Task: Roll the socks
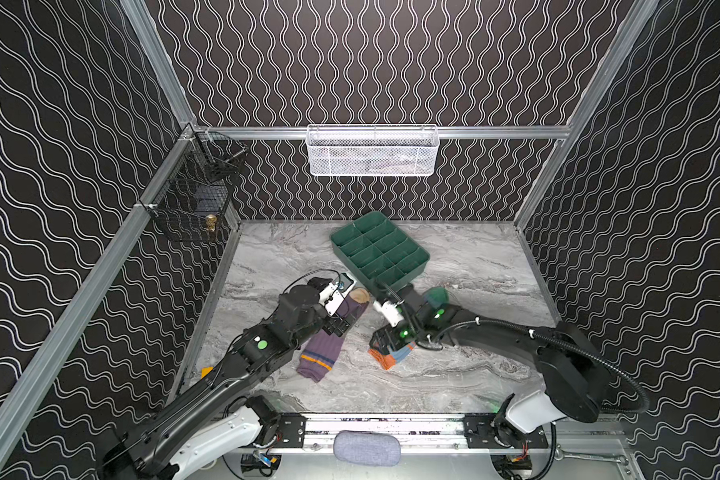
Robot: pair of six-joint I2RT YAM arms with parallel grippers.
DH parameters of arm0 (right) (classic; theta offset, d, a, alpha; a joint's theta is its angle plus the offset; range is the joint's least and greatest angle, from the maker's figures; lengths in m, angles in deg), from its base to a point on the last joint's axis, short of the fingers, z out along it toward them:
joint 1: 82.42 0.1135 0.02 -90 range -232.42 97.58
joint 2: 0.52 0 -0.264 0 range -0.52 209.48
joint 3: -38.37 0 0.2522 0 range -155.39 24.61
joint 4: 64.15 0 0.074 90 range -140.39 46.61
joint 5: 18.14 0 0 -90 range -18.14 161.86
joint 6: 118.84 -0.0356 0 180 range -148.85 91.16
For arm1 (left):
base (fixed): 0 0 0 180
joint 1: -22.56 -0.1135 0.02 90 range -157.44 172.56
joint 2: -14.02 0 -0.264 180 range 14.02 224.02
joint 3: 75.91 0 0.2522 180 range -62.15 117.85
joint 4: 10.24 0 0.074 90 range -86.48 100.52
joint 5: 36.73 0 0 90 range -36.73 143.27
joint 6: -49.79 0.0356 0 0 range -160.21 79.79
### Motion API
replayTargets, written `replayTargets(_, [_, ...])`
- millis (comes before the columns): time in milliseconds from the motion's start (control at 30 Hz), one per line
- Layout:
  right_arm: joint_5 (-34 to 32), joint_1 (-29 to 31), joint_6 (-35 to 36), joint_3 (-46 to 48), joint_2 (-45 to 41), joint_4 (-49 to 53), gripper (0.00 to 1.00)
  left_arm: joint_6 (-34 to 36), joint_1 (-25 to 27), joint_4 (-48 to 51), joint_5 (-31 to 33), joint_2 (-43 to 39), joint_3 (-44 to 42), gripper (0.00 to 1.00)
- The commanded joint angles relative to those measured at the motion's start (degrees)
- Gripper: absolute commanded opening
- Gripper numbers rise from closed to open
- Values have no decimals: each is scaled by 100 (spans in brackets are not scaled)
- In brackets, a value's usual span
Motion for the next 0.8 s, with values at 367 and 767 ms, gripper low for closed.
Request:
replayTargets(367, [-2357,1022,-781,197,-175,91,88,49,-2,294,-78,-215,99,96])
replayTargets(767, [-1268,-1657,-2273,206,-1137,328,100,-474,-3,-333,276,408,-56,99])
